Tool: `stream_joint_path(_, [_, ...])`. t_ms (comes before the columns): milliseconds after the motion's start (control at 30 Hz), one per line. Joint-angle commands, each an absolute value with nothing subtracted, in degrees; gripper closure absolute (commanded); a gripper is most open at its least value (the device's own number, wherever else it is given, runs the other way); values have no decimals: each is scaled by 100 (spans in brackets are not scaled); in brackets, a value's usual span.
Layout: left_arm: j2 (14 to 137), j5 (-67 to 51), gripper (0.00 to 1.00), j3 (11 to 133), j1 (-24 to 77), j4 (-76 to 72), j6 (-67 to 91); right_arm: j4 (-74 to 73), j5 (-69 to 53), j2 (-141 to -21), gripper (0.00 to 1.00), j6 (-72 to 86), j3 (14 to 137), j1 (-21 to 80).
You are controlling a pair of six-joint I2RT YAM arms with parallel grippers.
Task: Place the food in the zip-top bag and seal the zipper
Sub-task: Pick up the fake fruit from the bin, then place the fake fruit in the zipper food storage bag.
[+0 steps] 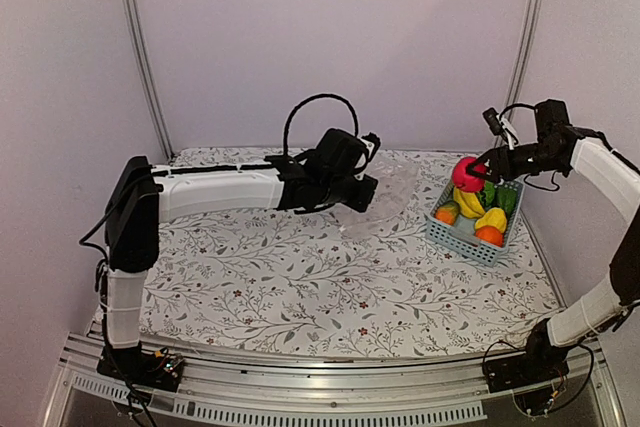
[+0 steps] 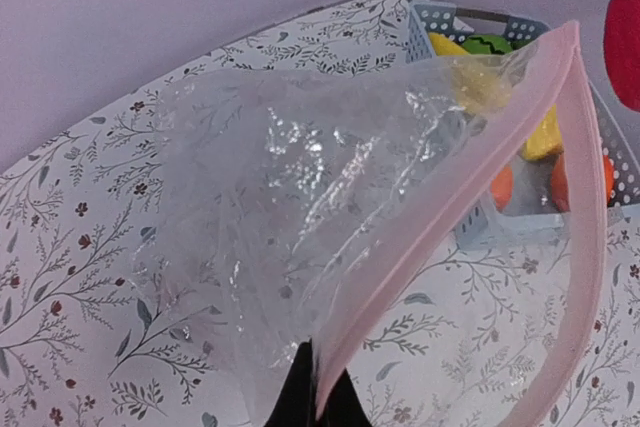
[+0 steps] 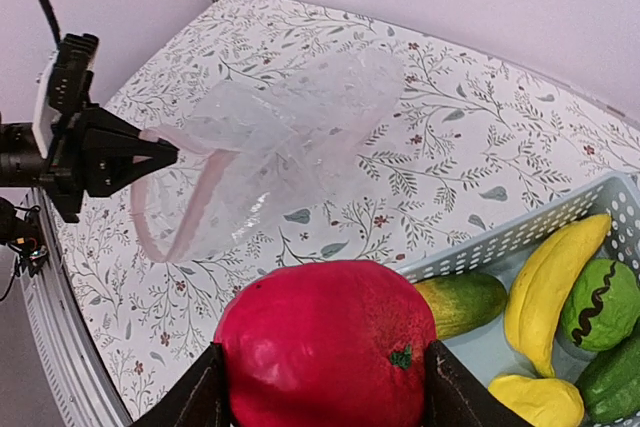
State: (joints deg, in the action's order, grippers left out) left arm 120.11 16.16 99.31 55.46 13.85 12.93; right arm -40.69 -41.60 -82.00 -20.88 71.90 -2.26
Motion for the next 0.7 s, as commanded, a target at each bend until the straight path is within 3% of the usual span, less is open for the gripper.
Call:
stream_joint_path(0, [12264,1309,100,10348,5436,1096,1810,-4008,-5180,-7857,53,-2026,7487,-63])
stream_joint_path(367, [12795,713,100,11301,5427,829,2275,-3370,-5720,-7912,53,-1726,7930,962])
stream_joint_path(667, [12590,524,100,11167,5425,684,2435,-2940,-5742,-8183,53,-1399,7764,1031])
